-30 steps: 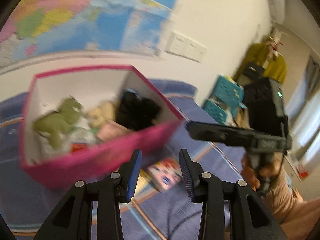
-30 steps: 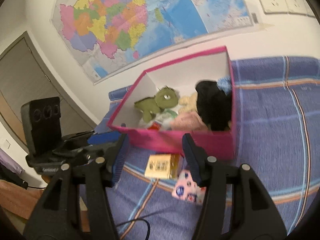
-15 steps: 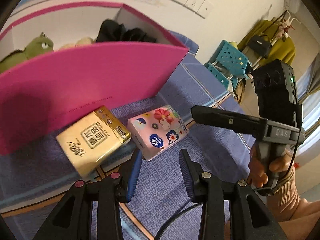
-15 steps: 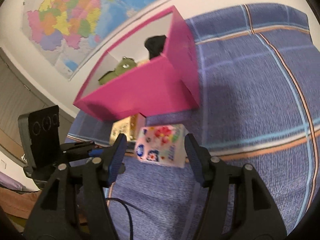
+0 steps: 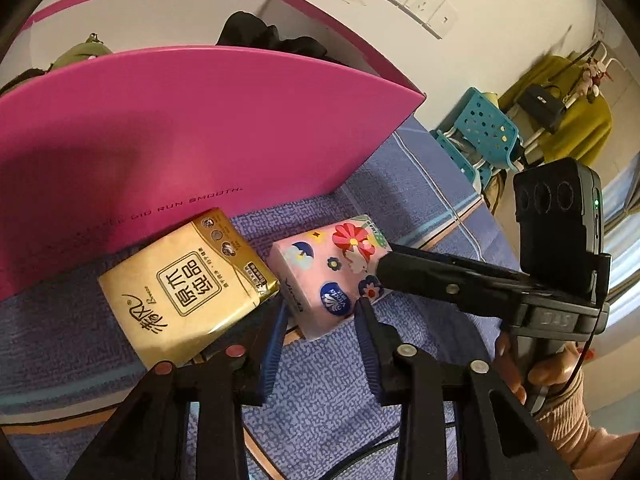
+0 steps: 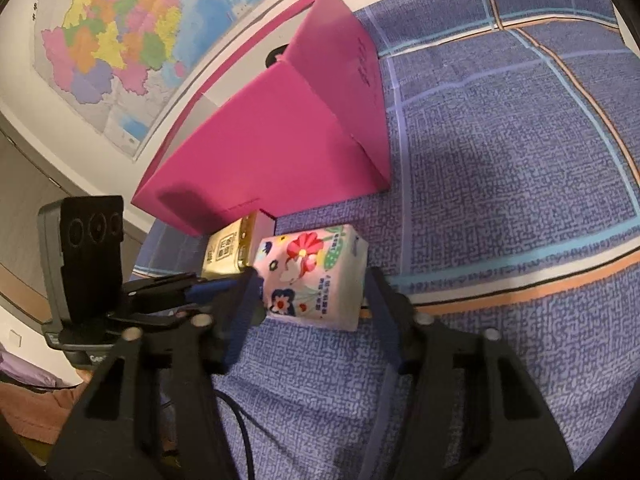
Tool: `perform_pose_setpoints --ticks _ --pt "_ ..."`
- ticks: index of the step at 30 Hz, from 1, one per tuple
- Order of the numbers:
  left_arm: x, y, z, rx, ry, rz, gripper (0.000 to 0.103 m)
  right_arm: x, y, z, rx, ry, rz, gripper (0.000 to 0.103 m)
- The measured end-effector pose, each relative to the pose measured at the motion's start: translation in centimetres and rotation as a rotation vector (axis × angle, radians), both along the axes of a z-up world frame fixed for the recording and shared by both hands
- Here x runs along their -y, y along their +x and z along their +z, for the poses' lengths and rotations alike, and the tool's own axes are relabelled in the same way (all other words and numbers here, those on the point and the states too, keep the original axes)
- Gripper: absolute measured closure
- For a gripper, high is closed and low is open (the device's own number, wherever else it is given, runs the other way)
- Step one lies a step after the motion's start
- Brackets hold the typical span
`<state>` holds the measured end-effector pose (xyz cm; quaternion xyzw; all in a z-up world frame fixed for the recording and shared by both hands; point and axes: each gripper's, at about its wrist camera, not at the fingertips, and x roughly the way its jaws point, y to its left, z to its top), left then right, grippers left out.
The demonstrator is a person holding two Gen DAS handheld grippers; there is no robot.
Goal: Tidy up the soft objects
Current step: 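Close the right gripper on the floral tissue pack and lift it, then carry the floral tissue pack into the pink box and open the right gripper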
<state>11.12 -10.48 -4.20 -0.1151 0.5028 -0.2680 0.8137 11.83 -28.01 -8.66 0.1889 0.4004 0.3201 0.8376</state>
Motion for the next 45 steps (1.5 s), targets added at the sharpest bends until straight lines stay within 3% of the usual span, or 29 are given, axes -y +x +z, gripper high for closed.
perform_pose_setpoints --ticks 10,20,31,45 --pt "0.4 -1.3 1.6 0.046 0.007 -0.032 0.071 -0.4 -0.9 0.4 0.028 -0.042 -0.003 0.061" --pt "-0.5 -3.1 5.0 0.136 0.004 -0.046 0.071 -0.6 -3.2 3.6 0.121 -0.054 0.007 0.060" --pt "-2.4 -4.1 7.8 0.200 -0.006 -0.014 0.071 -2.1 -4.8 7.3 0.232 -0.071 0.050 0.060" --pt "-4.0 -3.7 10.2 0.245 -0.015 0.035 0.071 -4.1 -4.1 10.2 0.308 -0.077 0.088 0.060"
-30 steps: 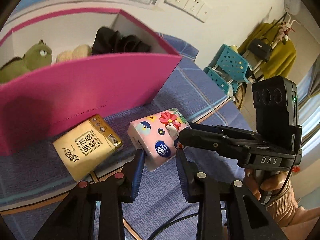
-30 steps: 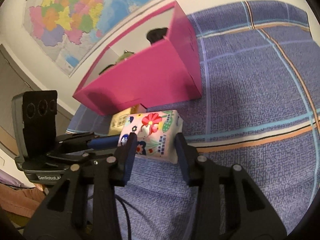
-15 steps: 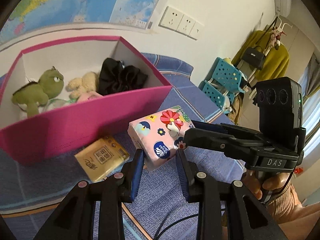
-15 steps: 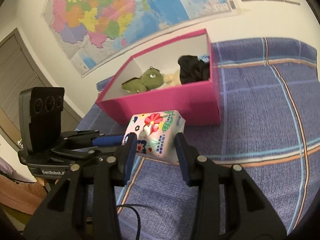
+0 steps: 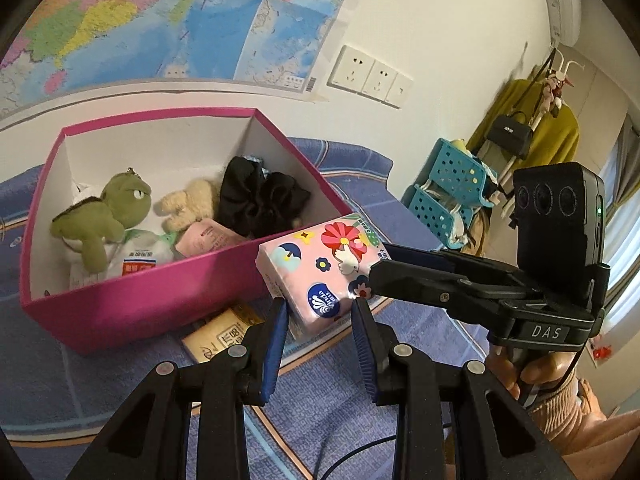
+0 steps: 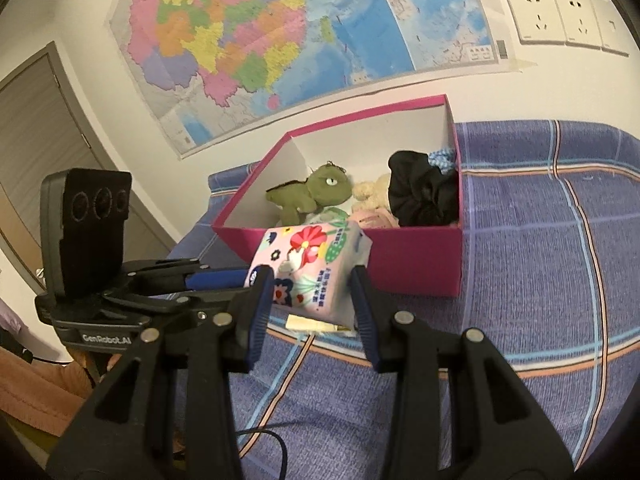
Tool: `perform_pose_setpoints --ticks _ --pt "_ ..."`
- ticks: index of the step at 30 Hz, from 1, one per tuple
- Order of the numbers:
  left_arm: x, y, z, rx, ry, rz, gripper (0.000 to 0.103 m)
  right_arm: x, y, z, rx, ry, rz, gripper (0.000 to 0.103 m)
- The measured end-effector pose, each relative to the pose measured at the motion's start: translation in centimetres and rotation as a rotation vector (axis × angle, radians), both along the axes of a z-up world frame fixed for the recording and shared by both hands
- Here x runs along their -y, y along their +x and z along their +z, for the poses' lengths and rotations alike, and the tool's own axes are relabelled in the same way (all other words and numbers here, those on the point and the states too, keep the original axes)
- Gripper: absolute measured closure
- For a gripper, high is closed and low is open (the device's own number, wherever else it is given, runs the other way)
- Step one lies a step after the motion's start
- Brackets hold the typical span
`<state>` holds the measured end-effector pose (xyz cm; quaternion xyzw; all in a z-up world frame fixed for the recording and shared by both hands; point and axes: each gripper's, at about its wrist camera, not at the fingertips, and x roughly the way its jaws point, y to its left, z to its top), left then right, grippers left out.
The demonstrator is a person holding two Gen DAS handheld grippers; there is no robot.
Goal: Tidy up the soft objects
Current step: 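Carry the floral tissue pack into the pink box and open the right gripper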
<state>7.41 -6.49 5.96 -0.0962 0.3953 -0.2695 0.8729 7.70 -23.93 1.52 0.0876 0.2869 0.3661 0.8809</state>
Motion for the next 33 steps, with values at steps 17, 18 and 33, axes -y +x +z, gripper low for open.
perform_pose_setpoints --ticks 17,18,33 --pt "-1.1 4.3 1.4 0.013 0.020 0.064 0.071 -0.9 4.8 2.2 0.017 0.035 0.000 0.060" --pt "-1.0 4.4 1.5 0.017 0.028 0.071 0.071 -1.1 5.1 2.2 0.018 0.031 -0.003 0.060" --pt "-1.0 5.8 1.2 0.026 0.055 0.091 0.071 -1.5 7.2 1.7 -0.011 0.019 -0.016 0.060"
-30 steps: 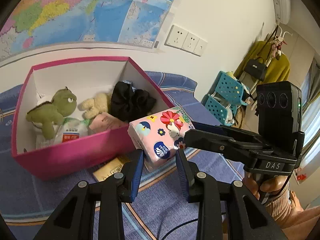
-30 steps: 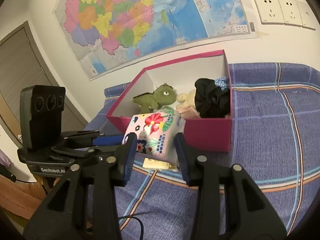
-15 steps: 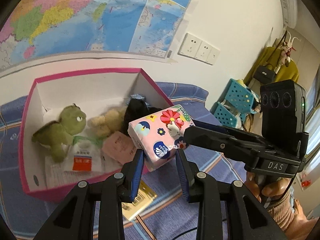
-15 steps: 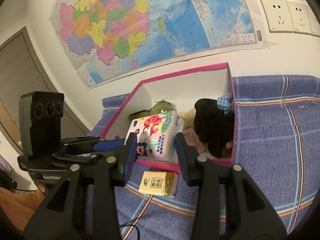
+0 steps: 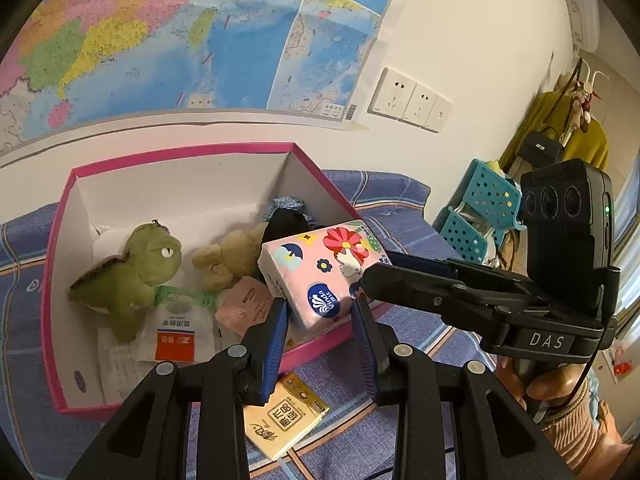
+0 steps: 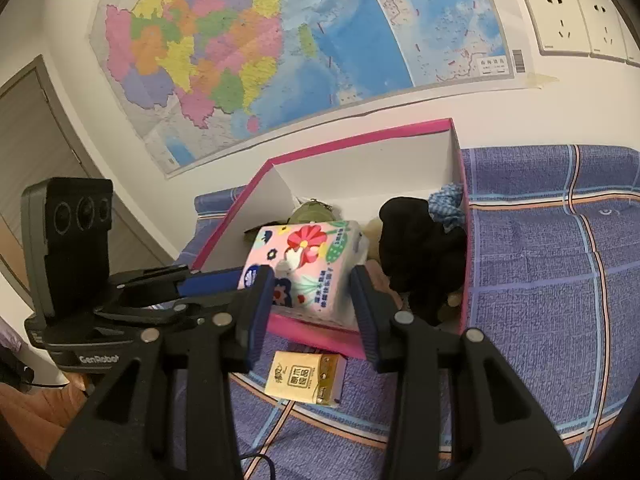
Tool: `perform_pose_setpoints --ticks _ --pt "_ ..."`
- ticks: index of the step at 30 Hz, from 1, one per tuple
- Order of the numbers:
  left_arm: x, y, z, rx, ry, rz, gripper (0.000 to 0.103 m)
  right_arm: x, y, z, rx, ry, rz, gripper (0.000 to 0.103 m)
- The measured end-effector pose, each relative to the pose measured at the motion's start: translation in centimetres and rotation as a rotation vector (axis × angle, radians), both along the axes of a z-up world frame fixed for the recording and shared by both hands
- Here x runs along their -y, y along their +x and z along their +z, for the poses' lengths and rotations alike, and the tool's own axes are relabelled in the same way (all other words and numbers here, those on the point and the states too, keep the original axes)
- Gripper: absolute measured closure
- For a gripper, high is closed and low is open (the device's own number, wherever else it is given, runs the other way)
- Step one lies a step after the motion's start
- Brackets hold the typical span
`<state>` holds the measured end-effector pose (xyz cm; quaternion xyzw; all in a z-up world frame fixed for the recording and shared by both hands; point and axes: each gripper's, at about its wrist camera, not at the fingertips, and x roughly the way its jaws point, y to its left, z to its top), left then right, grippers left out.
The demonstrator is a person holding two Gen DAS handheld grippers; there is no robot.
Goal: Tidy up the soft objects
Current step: 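Carry the floral tissue pack into the pink box and open the right gripper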
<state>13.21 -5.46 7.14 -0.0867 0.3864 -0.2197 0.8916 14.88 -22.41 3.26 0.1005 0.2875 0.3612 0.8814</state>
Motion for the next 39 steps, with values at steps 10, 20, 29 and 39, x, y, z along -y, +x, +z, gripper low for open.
perform_pose_setpoints --ticks 10,20,29,39 --pt "-0.1 1.0 -0.5 -0.014 0.002 0.007 0.071 -0.4 0.8 0.0 -0.009 -0.013 -0.009 0.060" --pt "-0.4 2.4 -1.6 -0.048 -0.003 0.018 0.071 -0.8 2.2 -0.8 -0.038 -0.030 -0.019 0.060" --pt "-0.9 3.7 -3.2 -0.094 -0.007 0.028 0.071 -1.5 3.3 -1.8 -0.071 -0.059 -0.030 0.060" --pt "-1.9 2.5 -2.9 -0.042 0.048 0.088 0.061 -1.1 2.7 -1.7 -0.053 -0.074 -0.063 0.055"
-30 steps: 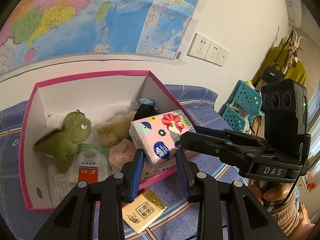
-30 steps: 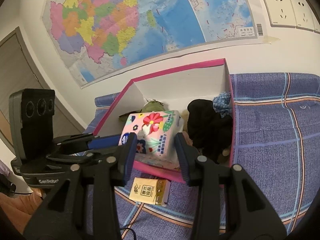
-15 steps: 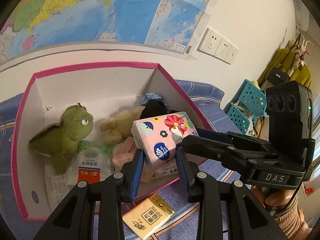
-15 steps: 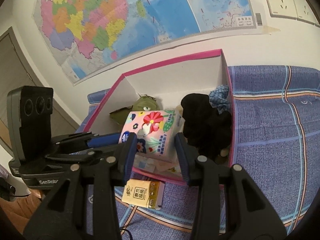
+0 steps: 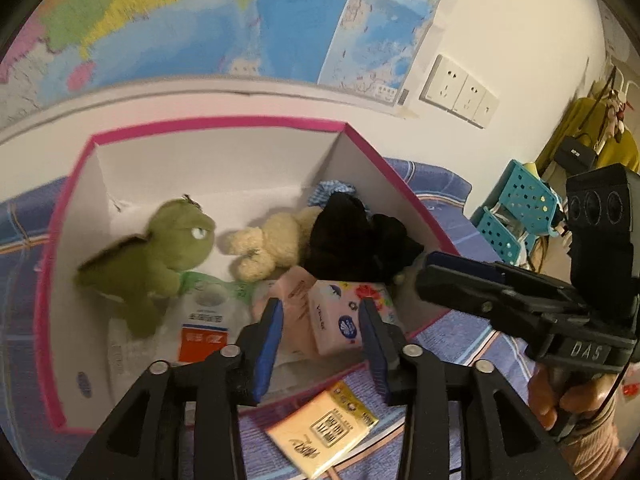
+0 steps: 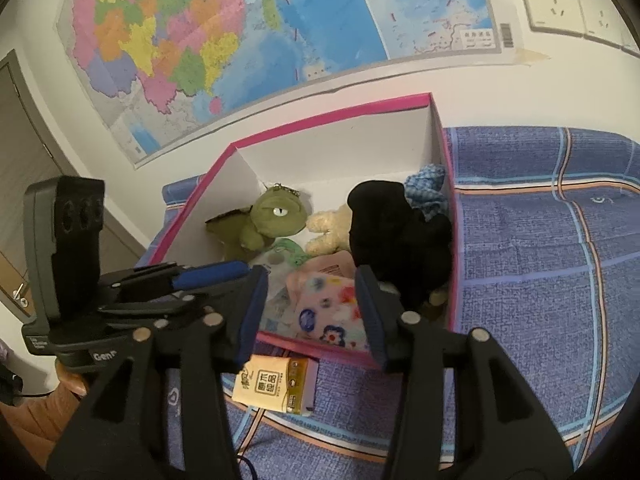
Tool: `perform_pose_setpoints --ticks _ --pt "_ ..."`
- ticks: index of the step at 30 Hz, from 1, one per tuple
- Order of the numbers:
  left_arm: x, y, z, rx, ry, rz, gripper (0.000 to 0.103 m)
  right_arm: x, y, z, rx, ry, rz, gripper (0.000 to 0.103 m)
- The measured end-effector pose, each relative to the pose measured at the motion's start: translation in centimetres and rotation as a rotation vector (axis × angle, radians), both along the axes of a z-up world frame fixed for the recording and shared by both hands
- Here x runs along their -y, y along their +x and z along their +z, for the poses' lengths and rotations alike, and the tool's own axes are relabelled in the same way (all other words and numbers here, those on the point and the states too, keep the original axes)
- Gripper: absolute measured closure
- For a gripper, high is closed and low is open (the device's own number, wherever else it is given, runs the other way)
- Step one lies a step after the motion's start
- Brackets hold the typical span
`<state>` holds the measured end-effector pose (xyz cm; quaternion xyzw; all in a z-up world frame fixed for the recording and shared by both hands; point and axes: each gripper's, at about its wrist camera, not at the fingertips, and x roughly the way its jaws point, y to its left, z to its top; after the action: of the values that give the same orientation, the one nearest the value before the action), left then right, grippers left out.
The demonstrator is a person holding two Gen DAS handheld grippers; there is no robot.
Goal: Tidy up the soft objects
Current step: 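Carry the floral tissue pack into the pink box and open the right gripper, then move the right gripper to the yellow tissue pack and grasp it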
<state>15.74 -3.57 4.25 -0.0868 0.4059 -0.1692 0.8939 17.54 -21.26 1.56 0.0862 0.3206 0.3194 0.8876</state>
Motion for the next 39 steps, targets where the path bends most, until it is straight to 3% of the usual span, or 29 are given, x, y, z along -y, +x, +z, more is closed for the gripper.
perform_pose_setpoints --ticks 5,10,16,24,31,39 --pt "-1.1 -2.7 1.0 0.062 0.010 0.009 0.059 1.0 -1.9 0.5 0.041 0.003 0.005 0.043" --pt "-1.9 -6.1 1.5 0.108 0.009 -0.025 0.052 2.0 -4.4 1.1 0.087 0.027 0.035 0.043" --pt "-2.2 -8.0 -0.7 0.061 -0.003 -0.037 0.051 2.1 -7.0 0.8 0.115 0.034 0.097 0.042" --pt "-2.0 -8.2 -5.2 -0.067 -0.018 0.002 0.051 1.2 -6.6 -4.0 -0.012 0.006 0.094 0.042" --pt "-1.3 -7.6 -6.7 -0.113 -0.037 -0.016 0.052 0.1 -5.4 -6.9 -0.112 0.001 0.114 0.042" --pt "-0.8 -6.4 -8.0 -0.155 -0.059 -0.034 0.065 -1.5 -3.5 -9.1 -0.168 -0.003 0.137 0.042"
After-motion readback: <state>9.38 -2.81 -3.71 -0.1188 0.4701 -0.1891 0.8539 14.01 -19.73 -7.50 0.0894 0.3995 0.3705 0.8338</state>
